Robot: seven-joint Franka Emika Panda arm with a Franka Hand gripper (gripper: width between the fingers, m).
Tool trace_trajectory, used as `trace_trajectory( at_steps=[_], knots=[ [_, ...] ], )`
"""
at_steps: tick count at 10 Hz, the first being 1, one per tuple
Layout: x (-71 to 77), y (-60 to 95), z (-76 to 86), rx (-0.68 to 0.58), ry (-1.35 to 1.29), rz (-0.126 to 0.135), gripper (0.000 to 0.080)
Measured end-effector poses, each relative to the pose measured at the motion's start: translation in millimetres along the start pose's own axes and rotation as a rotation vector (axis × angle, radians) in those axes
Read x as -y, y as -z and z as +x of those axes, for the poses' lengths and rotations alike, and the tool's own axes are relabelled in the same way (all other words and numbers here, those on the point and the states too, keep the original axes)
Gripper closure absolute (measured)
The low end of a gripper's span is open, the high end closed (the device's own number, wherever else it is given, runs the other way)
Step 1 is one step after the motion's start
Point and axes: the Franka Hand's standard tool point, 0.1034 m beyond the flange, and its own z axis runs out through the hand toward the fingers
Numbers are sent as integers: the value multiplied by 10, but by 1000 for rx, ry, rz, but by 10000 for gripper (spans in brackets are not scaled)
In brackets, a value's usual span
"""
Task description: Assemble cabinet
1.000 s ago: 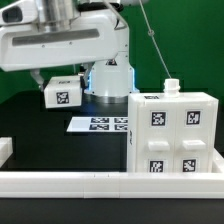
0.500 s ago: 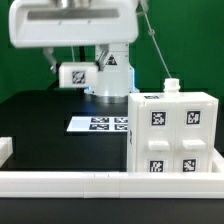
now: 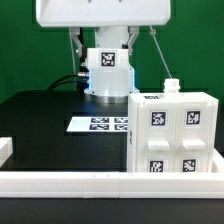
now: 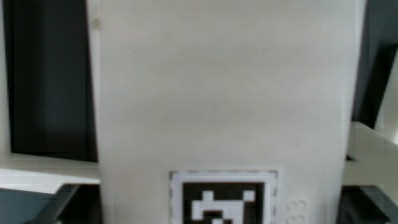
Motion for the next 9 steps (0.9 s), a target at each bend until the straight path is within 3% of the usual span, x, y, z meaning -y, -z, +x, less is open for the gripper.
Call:
trace_trajectory(
  at_steps=[3,6,9],
  knots=[
    [172,118,151,1,13,-11,245],
    [367,286,574,19,-11,2,245],
    [390,252,606,25,-32,11,245]
  ],
)
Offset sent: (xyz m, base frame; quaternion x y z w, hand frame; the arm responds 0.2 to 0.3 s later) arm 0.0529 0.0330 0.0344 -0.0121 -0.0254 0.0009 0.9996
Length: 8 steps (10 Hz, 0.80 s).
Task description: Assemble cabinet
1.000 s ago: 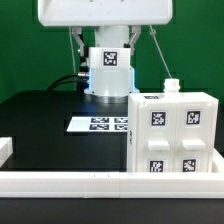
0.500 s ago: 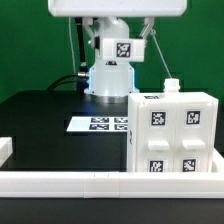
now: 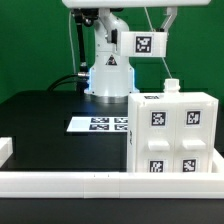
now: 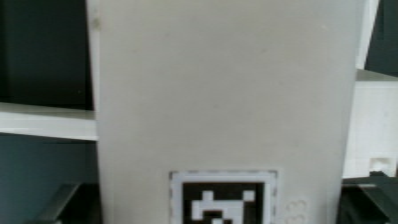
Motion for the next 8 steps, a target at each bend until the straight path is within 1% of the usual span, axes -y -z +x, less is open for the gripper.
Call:
trace_trajectory(
  at_steps=[1,2,4,5,8],
  knots=[
    [1,-5,-1,1,0,0,245],
    [42,-20,7,3,-14,1,245],
    [254,-59,66,6,-16,6,245],
    [337,-96,73,11,-15,7,245],
    [419,-234,72,17,-4,9,245]
  ],
)
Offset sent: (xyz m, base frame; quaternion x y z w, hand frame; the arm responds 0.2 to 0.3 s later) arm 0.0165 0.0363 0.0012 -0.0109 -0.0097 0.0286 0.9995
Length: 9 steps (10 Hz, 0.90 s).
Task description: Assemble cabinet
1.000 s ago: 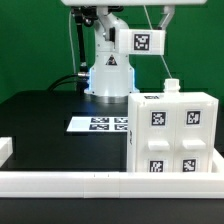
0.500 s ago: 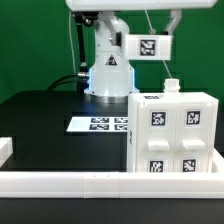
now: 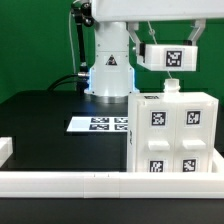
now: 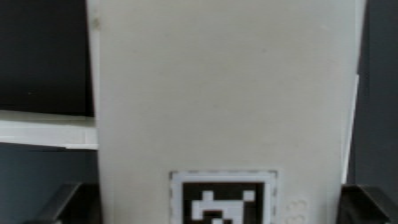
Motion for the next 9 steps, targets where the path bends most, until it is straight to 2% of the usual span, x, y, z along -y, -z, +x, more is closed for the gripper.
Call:
trace_trajectory(
  at_steps=[5,9],
  knots=[
    [76,-116,38,-9,10,1,245],
    [80,-222,46,3,11,1,245]
  ],
)
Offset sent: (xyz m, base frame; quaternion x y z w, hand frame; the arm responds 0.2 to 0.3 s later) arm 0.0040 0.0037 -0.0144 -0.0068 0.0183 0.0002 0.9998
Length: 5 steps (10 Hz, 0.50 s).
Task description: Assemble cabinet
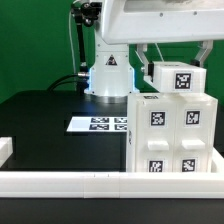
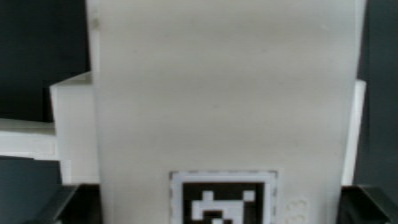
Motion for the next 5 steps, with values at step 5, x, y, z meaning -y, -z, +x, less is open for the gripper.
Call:
trace_trajectory(
  at_steps=[5],
  knots=[
    [-4,-19,7,-1,1,-1,245]
  ],
)
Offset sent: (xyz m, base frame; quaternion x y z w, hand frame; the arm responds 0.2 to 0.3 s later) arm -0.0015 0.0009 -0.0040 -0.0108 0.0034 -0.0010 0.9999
